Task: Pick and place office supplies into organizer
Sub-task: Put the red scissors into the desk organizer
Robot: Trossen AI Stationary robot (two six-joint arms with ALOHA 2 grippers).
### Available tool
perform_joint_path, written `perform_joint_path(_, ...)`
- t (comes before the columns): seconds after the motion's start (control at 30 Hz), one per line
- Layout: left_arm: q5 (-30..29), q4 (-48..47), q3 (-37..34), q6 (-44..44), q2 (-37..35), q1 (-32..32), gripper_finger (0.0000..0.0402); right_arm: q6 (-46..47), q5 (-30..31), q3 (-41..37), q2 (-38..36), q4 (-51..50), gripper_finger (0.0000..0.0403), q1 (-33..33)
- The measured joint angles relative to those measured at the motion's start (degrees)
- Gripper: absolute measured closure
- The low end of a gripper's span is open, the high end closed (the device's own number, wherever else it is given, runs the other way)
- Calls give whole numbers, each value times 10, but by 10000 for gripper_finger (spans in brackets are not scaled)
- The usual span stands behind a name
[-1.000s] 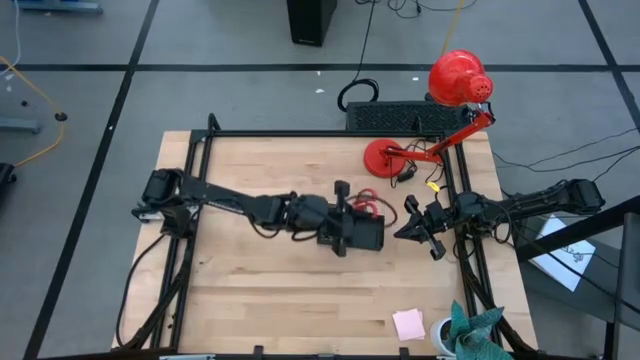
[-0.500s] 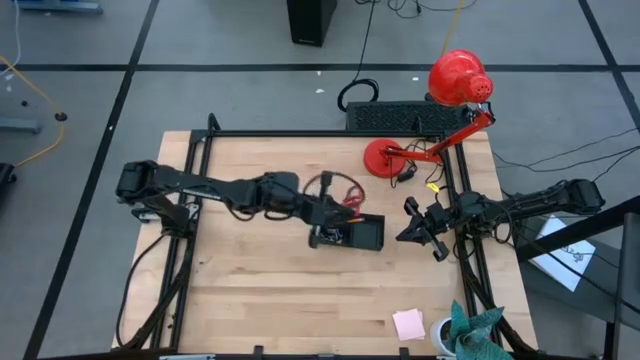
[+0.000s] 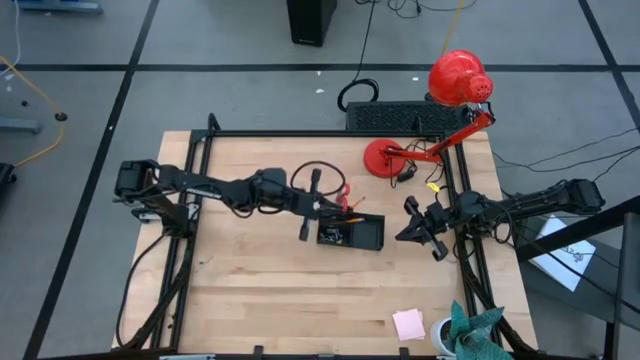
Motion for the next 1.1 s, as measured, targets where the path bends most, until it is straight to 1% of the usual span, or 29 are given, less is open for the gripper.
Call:
perform_joint_path(0.1,-9,12,-6,5,9,0,396,-5,13,0,0,0,403,0)
perform_joint_path(0.2,-13,3,-11,5,16,4,397,-6,12,0,0,0,403,0)
perform_joint_path(0.3,-16,6,-10,2,26,9,390,-6,14,0,0,0,403,0)
perform_joint_path(0.37,-16,9,-10,2,38,11,389,-6,25,0,0,0,403,0)
perform_joint_path(0.5,-17,10,-10,-2,58,20,397,-14,26,0,0,0,403,0)
perform_joint_path(0.6,-18,7,-10,-13,74,26,394,-16,26,0,0,0,403,0)
perform_joint_path(0.73,-18,21,-10,-21,96,30,386,-17,26,0,0,-1,403,0)
perform_joint_path(0.93,-18,41,-10,-27,127,30,397,-17,26,0,0,-1,403,0)
perform_joint_path(1.1,-18,63,-8,-38,147,29,385,-19,26,0,0,-1,403,0)
